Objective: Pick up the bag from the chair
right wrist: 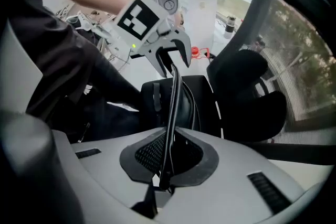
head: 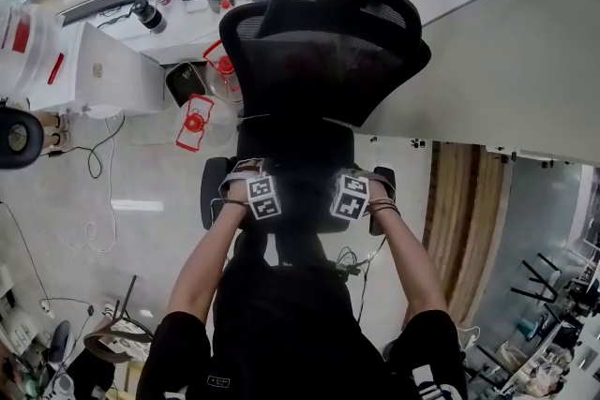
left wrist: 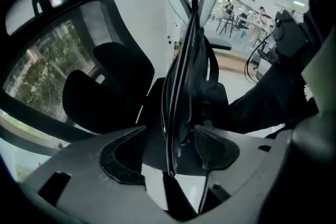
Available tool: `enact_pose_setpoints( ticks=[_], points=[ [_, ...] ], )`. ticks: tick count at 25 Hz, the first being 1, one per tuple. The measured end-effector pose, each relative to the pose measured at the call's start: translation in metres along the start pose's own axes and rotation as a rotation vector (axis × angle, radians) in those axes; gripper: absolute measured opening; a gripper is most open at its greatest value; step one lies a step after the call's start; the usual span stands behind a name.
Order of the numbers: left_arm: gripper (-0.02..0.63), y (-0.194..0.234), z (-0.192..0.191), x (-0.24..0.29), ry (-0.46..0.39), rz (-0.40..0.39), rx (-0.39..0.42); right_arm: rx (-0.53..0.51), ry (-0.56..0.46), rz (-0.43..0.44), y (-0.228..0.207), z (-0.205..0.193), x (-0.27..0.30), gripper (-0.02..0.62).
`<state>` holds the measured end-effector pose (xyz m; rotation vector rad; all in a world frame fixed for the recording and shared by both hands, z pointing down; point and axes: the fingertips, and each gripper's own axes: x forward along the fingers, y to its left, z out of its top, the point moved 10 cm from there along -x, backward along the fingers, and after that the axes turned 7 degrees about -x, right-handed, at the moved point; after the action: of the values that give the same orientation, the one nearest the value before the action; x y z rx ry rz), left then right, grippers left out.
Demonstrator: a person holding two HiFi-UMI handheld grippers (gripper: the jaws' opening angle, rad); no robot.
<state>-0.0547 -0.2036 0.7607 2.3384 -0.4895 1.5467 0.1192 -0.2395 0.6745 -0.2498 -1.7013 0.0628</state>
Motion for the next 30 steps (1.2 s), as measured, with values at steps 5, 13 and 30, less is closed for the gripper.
enact_pose_setpoints(
  ticks=[5, 13, 30],
  points=[
    [0.145, -0.025, -0.014, -0.010, -0.017, -0.042, 0.009, -0.051, -0.042, -0.032, 0.031, 0.007, -0.036, 0.018],
    [0.048, -0.041, -0.020, -0.082, -0.091, -0.110, 0.019, 0.074, -0.176, -0.072, 0.058, -0.004, -0.070, 0.018],
    [0.044, -0.104, -0.038, -0.200, -0.115, -0.120, -0.026, 0.087, -0.366, -0.145, 0.152, 0.003, -0.097, 0.020]
  ],
)
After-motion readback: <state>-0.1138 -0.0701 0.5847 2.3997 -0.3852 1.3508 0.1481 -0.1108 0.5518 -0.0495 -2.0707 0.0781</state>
